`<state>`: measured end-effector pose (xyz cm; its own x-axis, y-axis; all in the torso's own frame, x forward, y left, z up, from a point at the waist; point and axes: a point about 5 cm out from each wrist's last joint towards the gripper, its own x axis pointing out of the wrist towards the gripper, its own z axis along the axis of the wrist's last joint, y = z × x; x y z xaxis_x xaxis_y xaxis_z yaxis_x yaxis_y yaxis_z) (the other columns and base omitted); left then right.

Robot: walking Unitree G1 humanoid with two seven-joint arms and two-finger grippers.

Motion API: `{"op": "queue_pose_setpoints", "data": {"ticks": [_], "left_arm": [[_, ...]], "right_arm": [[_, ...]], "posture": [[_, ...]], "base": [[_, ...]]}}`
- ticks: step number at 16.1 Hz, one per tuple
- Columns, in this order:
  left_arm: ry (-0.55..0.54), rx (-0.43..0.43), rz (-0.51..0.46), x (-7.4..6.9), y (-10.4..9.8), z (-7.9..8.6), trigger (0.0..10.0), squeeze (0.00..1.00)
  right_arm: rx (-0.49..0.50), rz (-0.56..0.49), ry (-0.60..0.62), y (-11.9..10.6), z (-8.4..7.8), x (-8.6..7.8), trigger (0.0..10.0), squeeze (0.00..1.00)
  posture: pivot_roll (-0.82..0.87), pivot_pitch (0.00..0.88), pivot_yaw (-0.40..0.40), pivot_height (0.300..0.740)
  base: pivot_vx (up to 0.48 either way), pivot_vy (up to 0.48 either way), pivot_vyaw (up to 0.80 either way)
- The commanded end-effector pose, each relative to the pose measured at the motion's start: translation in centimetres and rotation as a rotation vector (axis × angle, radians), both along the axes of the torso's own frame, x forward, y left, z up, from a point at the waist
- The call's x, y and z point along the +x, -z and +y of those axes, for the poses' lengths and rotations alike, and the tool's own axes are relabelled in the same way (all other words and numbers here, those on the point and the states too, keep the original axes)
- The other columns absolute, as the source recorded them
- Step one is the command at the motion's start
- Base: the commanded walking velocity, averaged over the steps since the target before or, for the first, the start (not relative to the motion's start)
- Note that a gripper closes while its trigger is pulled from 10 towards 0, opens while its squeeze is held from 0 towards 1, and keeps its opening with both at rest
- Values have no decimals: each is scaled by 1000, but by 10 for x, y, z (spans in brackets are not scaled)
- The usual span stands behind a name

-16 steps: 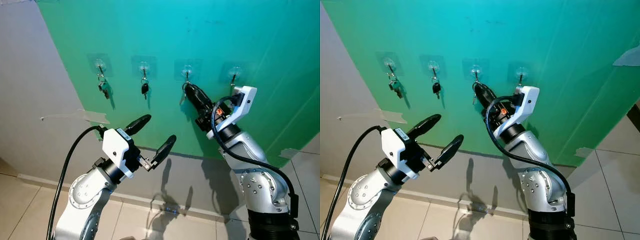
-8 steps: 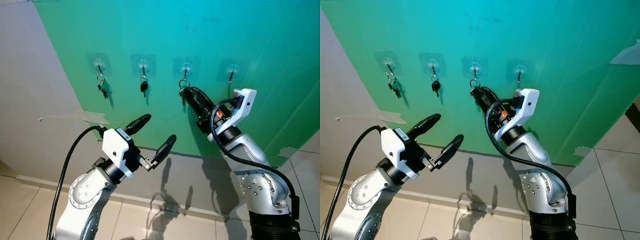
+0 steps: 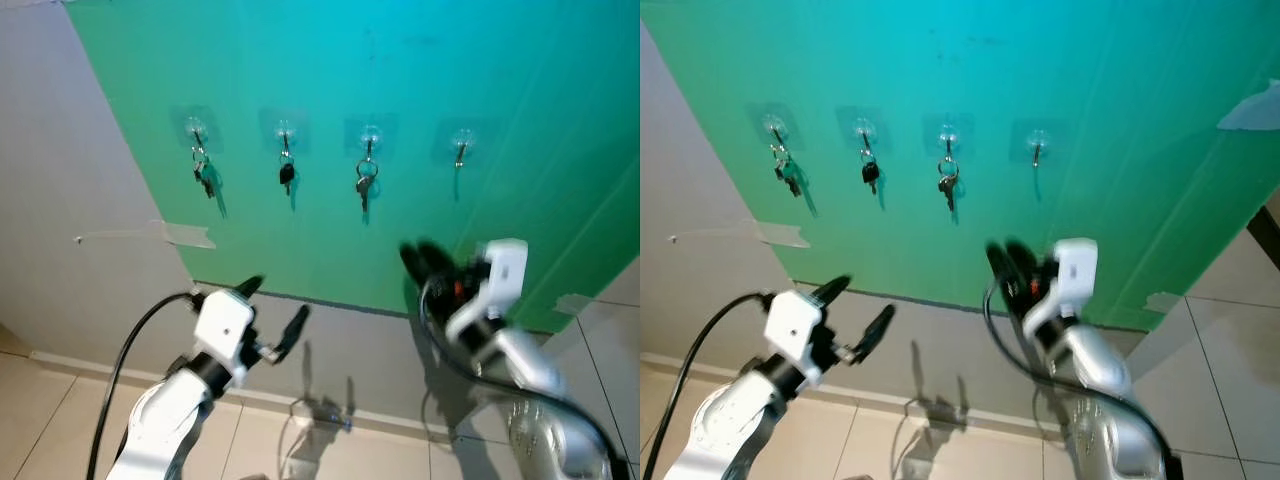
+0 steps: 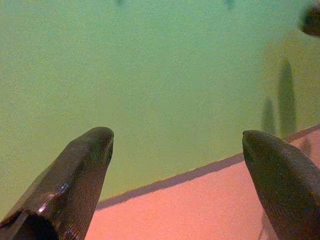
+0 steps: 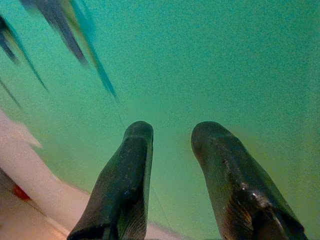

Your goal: Hang keys on a hook

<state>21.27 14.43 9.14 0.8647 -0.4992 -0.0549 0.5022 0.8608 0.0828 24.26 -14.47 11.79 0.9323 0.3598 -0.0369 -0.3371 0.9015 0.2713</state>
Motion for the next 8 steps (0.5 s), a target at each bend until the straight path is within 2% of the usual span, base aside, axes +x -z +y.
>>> {"op": "queue_pose_setpoints", "data": {"ticks": [1, 3, 8], "left_arm": [[-60, 3, 2, 1, 2, 6, 10000, 0], [-108, 17, 8, 2, 9, 8, 10000, 0], [-98, 41, -8, 4, 8, 5, 10000, 0]], "right_arm": [[-34, 16, 40, 6, 1, -2, 10000, 0], [-95, 75, 112, 25, -2, -5, 10000, 0], [-292, 147, 172, 48, -11, -7, 10000, 0]], "posture": [[-56, 6, 24, 740], [-53, 7, 21, 740], [-53, 9, 21, 740]], "base": [[0, 247, 0], [0, 433, 0], [0, 458, 0]]}}
